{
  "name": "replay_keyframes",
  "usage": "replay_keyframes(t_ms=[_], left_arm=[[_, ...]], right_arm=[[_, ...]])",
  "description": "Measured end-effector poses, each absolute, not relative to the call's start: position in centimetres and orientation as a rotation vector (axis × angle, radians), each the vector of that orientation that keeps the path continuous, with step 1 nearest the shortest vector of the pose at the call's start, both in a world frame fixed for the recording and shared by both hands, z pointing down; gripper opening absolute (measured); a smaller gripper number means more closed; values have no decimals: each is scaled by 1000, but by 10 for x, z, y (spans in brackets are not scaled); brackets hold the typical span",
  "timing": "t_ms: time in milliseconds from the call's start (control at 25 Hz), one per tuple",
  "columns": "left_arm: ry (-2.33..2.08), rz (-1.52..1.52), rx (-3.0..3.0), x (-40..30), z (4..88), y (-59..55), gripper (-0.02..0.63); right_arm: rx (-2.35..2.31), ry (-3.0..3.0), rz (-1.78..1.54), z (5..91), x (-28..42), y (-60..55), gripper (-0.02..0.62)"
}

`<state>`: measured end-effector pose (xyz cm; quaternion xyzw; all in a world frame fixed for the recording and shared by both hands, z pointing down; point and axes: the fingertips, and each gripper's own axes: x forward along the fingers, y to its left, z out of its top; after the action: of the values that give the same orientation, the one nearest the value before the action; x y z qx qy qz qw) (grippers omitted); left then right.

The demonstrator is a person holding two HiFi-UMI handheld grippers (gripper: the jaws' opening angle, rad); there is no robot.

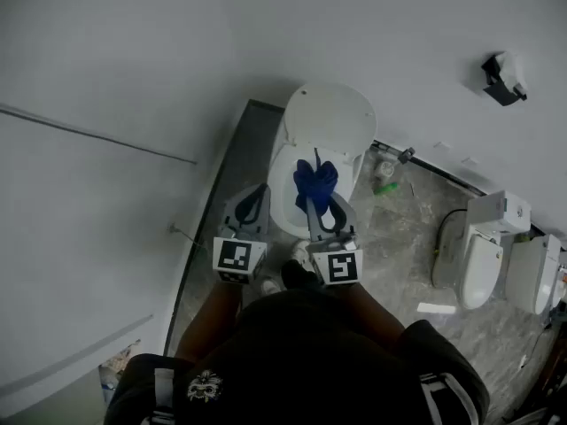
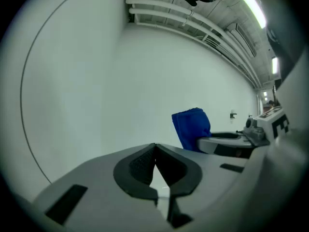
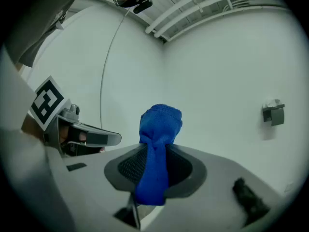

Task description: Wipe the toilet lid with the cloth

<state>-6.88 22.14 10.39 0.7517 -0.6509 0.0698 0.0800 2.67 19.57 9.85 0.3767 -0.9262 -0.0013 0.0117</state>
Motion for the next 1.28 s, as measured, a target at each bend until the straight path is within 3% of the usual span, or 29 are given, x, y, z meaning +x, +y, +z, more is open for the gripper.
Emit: replay_keyframes(t_ms=[600,1280], left_arm=[[-1922,290,2226,-101,150,82,11],[-1640,280,2332,-157,260,-65,11]], right_arm=[[1191,-2815,27,153,2,68,95],[1388,-2575,-73,263,-63,-76,95]])
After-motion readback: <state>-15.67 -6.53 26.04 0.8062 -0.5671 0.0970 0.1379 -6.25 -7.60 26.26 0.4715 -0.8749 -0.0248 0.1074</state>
